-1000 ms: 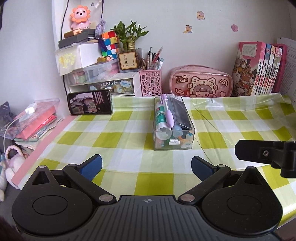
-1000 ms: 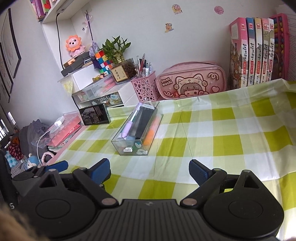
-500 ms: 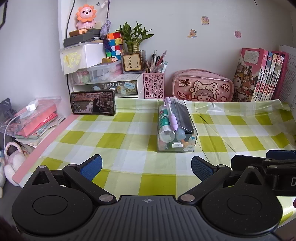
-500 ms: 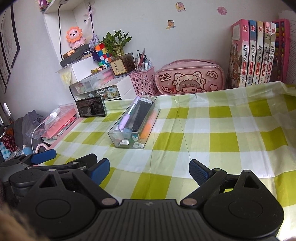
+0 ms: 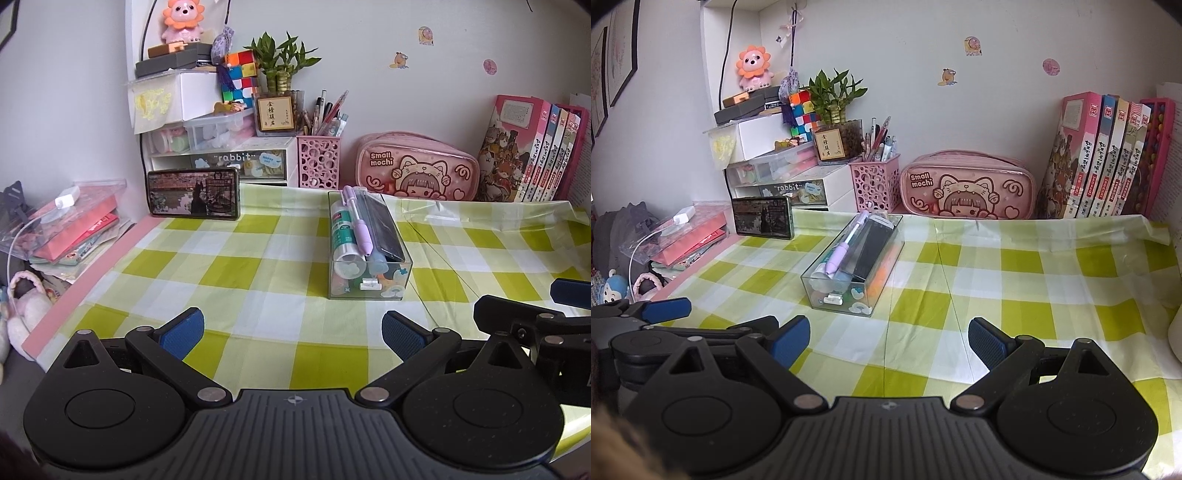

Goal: Organize stationery

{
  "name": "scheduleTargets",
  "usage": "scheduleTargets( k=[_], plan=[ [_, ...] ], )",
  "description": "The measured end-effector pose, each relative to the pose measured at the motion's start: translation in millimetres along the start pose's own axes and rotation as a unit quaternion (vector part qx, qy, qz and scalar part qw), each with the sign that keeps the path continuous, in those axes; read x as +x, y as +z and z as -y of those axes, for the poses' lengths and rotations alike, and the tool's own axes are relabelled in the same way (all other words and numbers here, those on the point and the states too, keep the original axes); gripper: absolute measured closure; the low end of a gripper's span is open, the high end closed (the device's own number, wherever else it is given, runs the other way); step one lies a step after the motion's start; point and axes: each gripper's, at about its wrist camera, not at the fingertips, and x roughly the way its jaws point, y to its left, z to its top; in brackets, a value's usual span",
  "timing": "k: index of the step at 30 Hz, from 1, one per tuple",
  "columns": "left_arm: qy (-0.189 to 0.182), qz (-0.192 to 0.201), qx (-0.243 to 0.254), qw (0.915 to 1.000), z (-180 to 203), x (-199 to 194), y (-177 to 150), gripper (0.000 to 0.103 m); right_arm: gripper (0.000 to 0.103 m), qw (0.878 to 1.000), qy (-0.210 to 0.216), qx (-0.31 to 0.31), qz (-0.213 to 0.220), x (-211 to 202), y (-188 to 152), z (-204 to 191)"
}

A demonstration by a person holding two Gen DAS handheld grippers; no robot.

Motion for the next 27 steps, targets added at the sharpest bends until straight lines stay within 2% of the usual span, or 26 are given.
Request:
scheduleTargets(
  k=[27],
  plan=[
    [-0.008,0.016,0.017,0.9997,13,-4,1,0.005,0.024,1.000,0.011,0.024,0.003,-3,2,16]
  ],
)
